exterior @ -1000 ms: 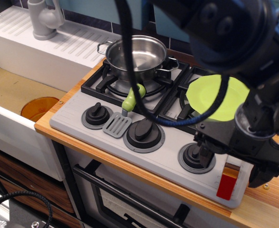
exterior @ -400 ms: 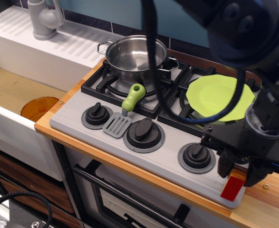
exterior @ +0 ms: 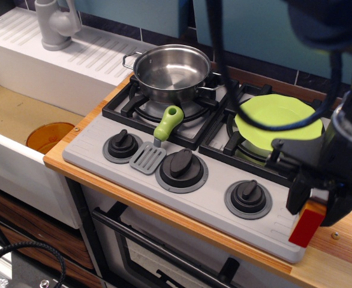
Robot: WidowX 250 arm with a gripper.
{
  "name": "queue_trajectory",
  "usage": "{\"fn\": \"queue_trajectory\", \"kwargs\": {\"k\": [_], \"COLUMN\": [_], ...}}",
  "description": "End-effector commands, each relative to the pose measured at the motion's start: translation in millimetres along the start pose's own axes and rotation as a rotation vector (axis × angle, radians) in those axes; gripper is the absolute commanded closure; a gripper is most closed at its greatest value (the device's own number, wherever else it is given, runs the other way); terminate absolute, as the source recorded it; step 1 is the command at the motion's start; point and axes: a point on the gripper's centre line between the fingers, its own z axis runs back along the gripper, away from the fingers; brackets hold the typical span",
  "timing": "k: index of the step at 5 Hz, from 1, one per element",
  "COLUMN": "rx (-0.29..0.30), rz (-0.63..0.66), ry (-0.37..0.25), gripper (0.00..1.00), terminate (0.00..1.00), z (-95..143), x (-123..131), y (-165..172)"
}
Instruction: Put crackerbox on plate and spatula in pot or pan on stove
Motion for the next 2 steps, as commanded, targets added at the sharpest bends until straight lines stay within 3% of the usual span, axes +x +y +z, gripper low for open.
{"fn": "queue_trajectory", "kwargs": {"k": [1,2], "rx": [-0.034,-0.038], "rz": [-0.015,-0.043], "ry": [-0.041,-0.053], "gripper": [1.0,1.0], "terminate": [0.0,0.0], "z": [58,62], "x": [28,49], "y": [17,33]}}
